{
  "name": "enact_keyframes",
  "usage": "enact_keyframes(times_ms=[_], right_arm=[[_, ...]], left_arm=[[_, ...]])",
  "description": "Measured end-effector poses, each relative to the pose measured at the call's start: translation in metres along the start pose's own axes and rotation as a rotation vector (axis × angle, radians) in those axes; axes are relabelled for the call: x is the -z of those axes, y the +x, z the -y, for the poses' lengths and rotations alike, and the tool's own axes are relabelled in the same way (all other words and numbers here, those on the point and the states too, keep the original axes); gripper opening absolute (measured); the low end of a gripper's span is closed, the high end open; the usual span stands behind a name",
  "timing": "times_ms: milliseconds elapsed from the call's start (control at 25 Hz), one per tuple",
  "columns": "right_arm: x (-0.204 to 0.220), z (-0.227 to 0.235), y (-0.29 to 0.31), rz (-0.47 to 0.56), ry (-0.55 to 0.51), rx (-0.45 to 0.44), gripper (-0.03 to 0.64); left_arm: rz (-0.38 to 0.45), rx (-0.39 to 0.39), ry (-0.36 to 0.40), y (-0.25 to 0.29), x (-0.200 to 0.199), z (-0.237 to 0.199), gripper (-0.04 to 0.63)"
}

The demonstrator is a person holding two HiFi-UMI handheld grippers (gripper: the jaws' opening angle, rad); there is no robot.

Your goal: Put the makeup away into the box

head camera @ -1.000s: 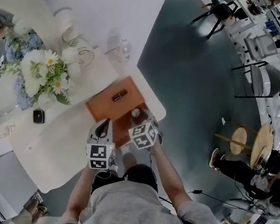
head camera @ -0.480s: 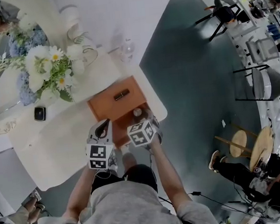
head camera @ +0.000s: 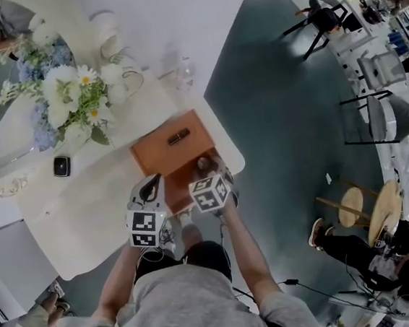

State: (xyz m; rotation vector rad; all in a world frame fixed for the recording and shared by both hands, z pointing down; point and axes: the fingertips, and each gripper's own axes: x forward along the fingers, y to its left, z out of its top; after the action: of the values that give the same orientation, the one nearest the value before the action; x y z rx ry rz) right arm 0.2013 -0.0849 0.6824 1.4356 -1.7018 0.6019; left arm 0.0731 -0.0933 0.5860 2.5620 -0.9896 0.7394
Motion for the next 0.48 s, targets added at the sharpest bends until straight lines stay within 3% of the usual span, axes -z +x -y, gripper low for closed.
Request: enact_keyframes(times_ms=[240, 480], right_arm=[[-0.009, 0.0, -0.028, 0.067, 0.045, 0.022, 0.224], [-0.036, 0.001, -0.083, 0.255, 0.137, 0.051, 0.222]], left_arm=[[0.032, 0.007, 0.027, -0.015, -0.011, 0.0, 0.0], [0.082, 0.018, 0.058, -0.036, -0.025, 0.003, 0.0]])
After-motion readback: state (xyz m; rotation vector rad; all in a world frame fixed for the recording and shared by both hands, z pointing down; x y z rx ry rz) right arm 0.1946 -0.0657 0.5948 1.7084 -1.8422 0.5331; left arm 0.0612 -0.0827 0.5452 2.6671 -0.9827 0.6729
